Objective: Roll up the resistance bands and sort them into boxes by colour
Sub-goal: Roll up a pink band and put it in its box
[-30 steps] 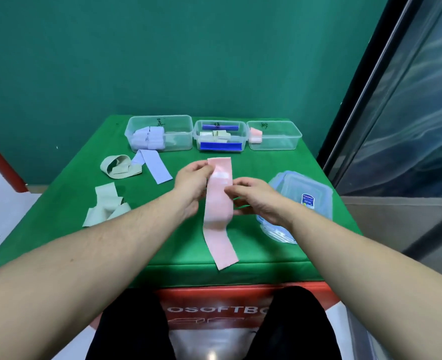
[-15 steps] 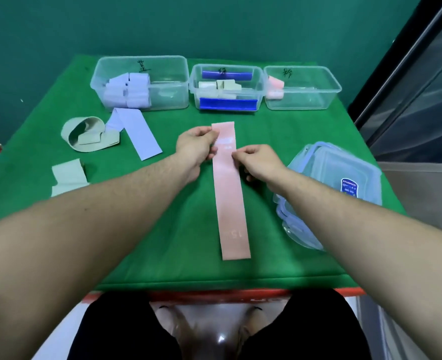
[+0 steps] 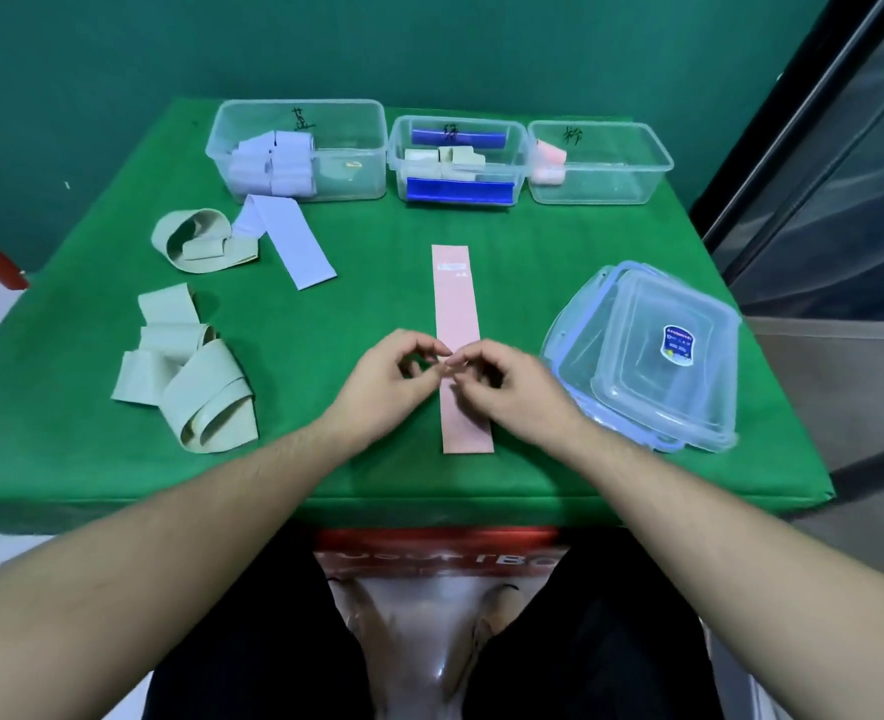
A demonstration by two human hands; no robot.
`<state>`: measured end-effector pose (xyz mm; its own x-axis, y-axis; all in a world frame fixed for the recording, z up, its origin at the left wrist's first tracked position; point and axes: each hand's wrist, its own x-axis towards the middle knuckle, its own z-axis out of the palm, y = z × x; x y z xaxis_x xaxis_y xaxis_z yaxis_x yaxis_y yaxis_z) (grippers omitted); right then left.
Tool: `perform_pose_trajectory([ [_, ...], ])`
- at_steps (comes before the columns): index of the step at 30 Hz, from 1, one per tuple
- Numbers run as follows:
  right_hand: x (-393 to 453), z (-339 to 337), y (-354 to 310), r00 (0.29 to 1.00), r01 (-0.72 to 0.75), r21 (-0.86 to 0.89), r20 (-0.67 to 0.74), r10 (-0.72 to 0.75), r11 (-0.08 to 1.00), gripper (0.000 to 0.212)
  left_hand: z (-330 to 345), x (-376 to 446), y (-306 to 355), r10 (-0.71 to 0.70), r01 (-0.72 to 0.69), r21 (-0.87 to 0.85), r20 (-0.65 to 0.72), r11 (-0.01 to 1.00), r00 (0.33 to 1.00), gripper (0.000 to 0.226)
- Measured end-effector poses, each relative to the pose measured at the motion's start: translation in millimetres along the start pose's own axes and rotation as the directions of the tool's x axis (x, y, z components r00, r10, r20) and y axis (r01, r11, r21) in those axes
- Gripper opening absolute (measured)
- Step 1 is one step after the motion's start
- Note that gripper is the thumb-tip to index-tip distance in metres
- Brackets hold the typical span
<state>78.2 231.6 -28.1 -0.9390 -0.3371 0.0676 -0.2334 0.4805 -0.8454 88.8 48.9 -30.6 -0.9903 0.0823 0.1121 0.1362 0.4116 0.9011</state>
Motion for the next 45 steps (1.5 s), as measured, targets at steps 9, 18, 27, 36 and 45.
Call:
perform_pose_trajectory([
  [9, -59.3, -8.2, 17.4, 0.984, 0.164, -0.215, 0.108, -0.144, 0.963, 0.036, 1.8, -51.6, -9.6, 0.206, -0.262, 0.234, 0.236, 0.936, 0.950, 0.032],
  [18, -50.7, 1.8, 16.0, 0.993, -0.092, 0.122, -0.058, 0.100, 0.988, 0.017, 14.0, -54.3, -9.0, 0.121, -0.125, 0.230, 0.032, 0.965, 0.992, 0.018],
  [27, -48.6, 11.1, 21.3, 0.980, -0.039, -0.037, -0.197, 0.031, 0.999, 0.009, 19.6, -57.8, -6.8, 0.153, -0.133, 0.334, -0.034, 0.933, 0.988, 0.010],
  [36, -51.0, 15.8, 24.9, 0.975, -0.001, -0.177, -0.220, -0.039, 0.984, 0.004, 20.7, -62.4, -13.1, 0.209, -0.177, 0.435, -0.027, 0.883, 0.978, 0.017],
  [45, -64.3, 18.0, 24.6, 0.958, 0.146, -0.366, -0.178, -0.223, 0.919, 0.019, 18.5, -62.7, -14.2, 0.253, -0.229, 0.379, -0.013, 0.897, 0.967, 0.014],
])
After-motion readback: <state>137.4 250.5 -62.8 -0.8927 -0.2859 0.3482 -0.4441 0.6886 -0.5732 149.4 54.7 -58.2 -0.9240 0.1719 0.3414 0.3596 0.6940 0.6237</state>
